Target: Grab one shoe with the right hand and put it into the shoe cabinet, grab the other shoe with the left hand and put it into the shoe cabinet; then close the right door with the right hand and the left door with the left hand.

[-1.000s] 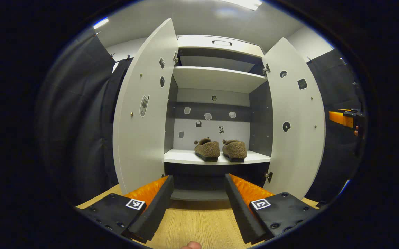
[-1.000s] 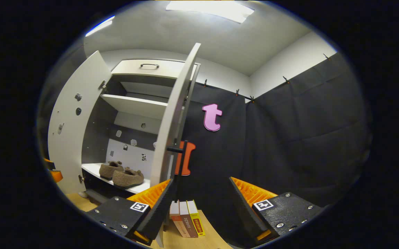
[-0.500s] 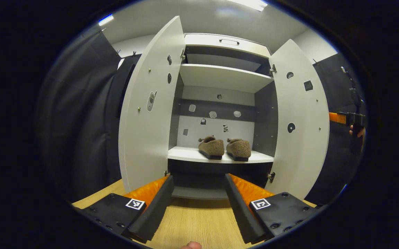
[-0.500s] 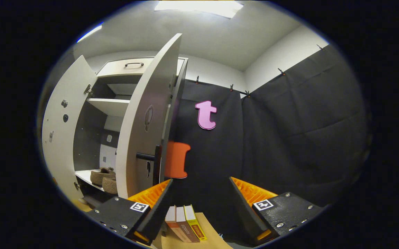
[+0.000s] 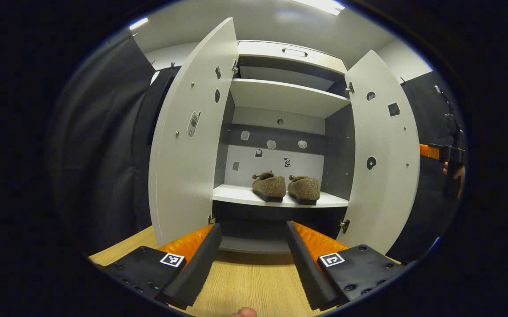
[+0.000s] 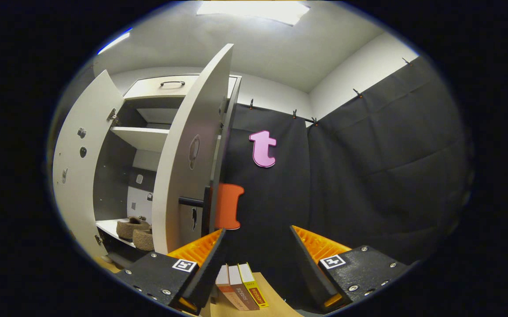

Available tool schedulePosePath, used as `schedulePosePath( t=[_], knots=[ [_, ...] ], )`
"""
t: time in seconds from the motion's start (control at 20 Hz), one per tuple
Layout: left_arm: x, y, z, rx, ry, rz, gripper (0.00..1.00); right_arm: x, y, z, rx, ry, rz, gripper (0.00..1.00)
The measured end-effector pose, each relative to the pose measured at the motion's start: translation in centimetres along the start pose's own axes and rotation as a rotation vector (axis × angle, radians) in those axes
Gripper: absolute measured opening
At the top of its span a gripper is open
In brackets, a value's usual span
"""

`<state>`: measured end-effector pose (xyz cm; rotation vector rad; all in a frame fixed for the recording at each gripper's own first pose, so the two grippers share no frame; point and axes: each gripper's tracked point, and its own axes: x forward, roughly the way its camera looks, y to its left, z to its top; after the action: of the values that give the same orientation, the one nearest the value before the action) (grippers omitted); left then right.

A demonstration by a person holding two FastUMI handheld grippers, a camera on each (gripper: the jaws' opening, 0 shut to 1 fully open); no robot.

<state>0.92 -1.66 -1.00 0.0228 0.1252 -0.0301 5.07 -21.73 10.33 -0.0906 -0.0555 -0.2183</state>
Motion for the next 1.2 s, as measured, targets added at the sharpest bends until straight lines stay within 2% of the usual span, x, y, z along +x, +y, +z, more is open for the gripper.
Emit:
schedulePosePath(
  t=[0.35, 0.45, 0.5, 0.55, 0.75, 0.8, 0.85, 0.9, 0.95, 1.0, 1.1, 1.2],
  knots=[
    [0.1, 0.3, 0.1, -0.008, -0.008, -0.009, 0.96, -0.8, 3.9, 0.4, 0.030, -0.005, 0.064, 0.86],
    [0.1, 0.4, 0.2, -0.006, -0.011, -0.013, 0.95, -1.1, 6.3, 0.3, 0.036, -0.005, 0.101, 0.86],
    [0.1, 0.4, 0.4, -0.003, -0.015, -0.014, 0.99, -1.4, 7.2, 0.2, 0.038, -0.005, 0.120, 0.86],
    [0.1, 0.7, 0.4, 0.002, -0.020, -0.009, 0.95, -1.6, 8.3, 0.2, 0.041, -0.008, 0.136, 0.86],
    [0.0, 1.6, 0.6, 0.004, -0.028, 0.010, 0.95, -0.9, 12.7, 0.4, 0.046, -0.008, 0.197, 0.86],
    [-0.2, 1.9, 0.6, 0.001, -0.030, 0.018, 0.96, -0.7, 13.3, 0.5, 0.038, -0.012, 0.201, 0.92],
    [-0.2, 2.2, 0.7, -0.001, -0.030, 0.024, 0.99, -0.5, 13.6, 0.5, 0.032, -0.017, 0.202, 0.87],
    [-0.3, 2.5, 0.7, -0.003, -0.029, 0.033, 0.95, -0.3, 14.1, 0.6, 0.027, -0.021, 0.209, 0.96],
    [-0.4, 2.8, 0.7, -0.004, -0.029, 0.040, 0.95, -0.2, 14.6, 0.7, 0.026, -0.024, 0.218, 0.96],
    [-0.5, 3.0, 0.6, -0.004, -0.030, 0.046, 0.95, -0.3, 15.0, 0.7, 0.034, -0.022, 0.229, 0.90],
    [-0.6, 3.5, 0.7, -0.003, -0.031, 0.058, 0.99, -0.3, 16.2, 0.7, 0.067, -0.020, 0.260, 0.92],
    [-0.6, 3.9, 0.7, -0.002, -0.032, 0.065, 0.96, 0.0, 16.4, 0.5, 0.074, -0.020, 0.264, 0.93]
  ],
)
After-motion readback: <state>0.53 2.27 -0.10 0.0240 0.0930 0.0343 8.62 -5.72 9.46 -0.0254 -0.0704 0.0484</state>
